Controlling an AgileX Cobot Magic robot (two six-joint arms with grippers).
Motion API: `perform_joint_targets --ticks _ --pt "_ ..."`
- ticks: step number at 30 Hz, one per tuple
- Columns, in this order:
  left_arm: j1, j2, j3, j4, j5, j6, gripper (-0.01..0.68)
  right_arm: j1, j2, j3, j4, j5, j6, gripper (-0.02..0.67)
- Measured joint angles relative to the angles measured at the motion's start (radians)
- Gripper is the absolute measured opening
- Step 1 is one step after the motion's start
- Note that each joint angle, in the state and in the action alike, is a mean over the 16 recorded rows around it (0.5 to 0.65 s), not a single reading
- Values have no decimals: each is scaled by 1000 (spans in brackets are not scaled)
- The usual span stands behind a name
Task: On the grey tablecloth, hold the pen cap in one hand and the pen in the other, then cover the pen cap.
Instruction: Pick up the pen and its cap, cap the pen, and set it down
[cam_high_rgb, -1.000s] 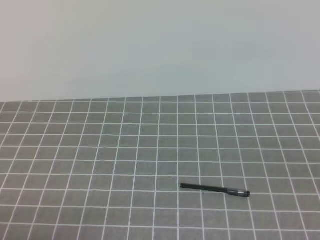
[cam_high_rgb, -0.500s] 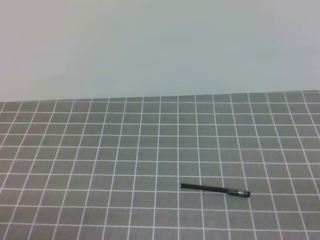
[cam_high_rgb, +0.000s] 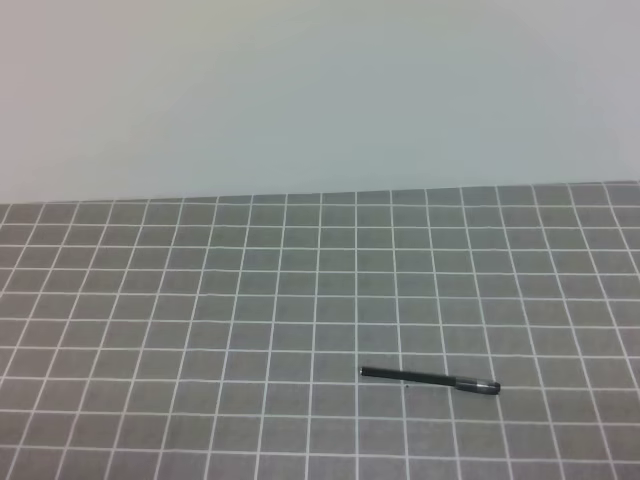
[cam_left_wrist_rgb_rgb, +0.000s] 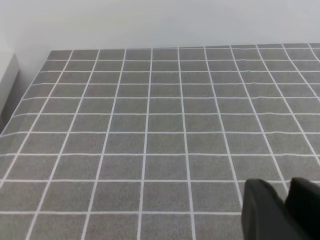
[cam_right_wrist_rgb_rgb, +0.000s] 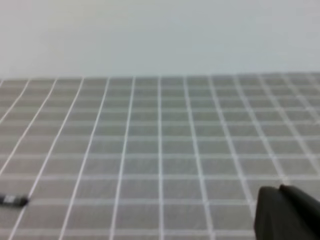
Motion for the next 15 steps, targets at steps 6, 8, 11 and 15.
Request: perform_joint_targets --ticks 6,8,11,15 --pt "0 0 -3 0 0 0 92 -3 0 24 107 -23 -137 0" --pt "0 0 -3 0 -1 0 92 -8 0 29 143 -26 -191 0" --pt "0 0 -3 0 -1 0 92 -15 0 31 186 -23 -265 0" --pt "0 0 -3 0 0 0 92 -23 0 31 203 -25 -312 0"
